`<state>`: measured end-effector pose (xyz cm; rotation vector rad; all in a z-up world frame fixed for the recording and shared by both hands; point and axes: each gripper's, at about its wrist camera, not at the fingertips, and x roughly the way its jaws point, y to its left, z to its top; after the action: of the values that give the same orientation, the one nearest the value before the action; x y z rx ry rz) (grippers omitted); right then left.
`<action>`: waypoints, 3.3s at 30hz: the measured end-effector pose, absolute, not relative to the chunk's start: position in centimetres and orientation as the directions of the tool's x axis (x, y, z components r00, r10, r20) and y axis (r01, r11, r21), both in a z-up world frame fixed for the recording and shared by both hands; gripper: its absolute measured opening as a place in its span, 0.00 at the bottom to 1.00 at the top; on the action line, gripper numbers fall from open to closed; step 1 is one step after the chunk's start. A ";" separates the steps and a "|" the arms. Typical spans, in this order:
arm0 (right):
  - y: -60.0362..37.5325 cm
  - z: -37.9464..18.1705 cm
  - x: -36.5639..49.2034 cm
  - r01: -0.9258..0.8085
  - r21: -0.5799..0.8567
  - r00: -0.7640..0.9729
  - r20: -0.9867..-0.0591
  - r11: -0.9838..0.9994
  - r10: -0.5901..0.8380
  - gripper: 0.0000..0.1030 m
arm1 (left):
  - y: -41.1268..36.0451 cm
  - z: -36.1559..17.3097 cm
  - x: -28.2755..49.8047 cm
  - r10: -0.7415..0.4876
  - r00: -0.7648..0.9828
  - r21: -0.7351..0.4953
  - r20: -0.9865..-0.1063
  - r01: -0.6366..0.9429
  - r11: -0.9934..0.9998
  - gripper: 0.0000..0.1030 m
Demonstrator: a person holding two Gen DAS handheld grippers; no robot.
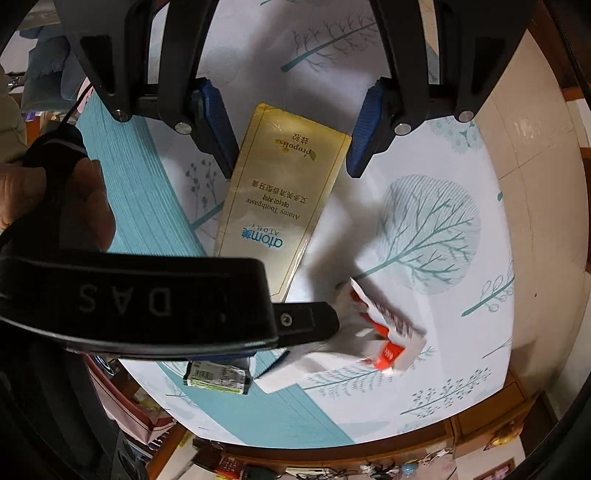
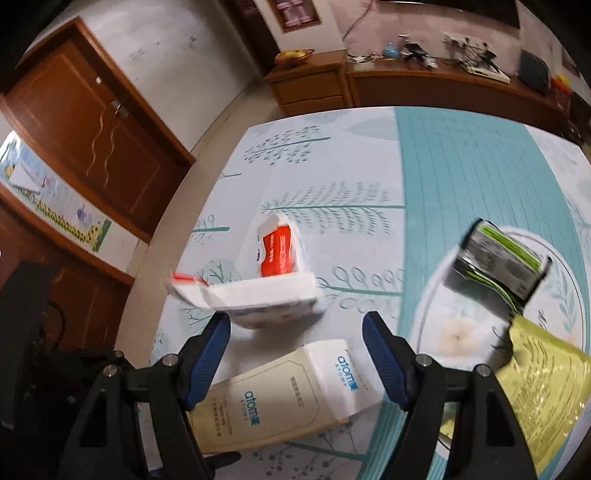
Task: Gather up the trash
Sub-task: 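Grasp the atomy toothpaste box with the left tool while the right tool grasps the Kinder carton, then carry the toothpaste box and Kinder carton down over the black bin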
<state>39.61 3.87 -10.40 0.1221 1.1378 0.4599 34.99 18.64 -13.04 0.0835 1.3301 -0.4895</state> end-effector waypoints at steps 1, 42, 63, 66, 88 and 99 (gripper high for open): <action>4.2 -10.3 39.7 -0.299 0.314 0.340 -0.847 0.901 0.408 0.72 | 19.0 -13.1 35.1 -0.294 0.153 -0.218 -0.943 0.383 0.898 0.56; -2.0 -6.0 23.4 -0.291 0.376 0.421 -0.775 0.880 0.471 0.11 | 18.0 -11.0 26.0 -0.219 0.144 -0.164 -0.965 0.316 0.934 0.55; -21.0 -3.6 -0.4 -0.221 0.541 0.457 -0.677 0.811 0.576 0.11 | -4.0 -6.6 2.6 -0.187 0.191 -0.101 -0.964 0.387 0.917 0.53; -23.1 -3.9 -2.8 -0.197 0.562 0.449 -0.677 0.803 0.583 0.11 | -6.1 -6.9 0.6 -0.163 0.176 -0.080 -0.971 0.407 0.910 0.52; -24.2 -21.1 -9.0 0.159 0.634 0.354 -0.752 0.757 0.555 0.11 | -9.0 -23.3 -2.6 -0.031 -0.005 -0.029 -1.000 0.508 0.861 0.52; -22.1 -32.7 -8.9 0.308 0.586 0.331 -0.805 0.750 0.493 0.11 | -9.1 -34.4 -1.8 0.021 0.040 0.039 -0.999 0.538 0.842 0.55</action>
<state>-8.86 -22.13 -32.66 0.7640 1.2627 0.1379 -1.82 -9.13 -34.44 0.4684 1.4914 -0.4189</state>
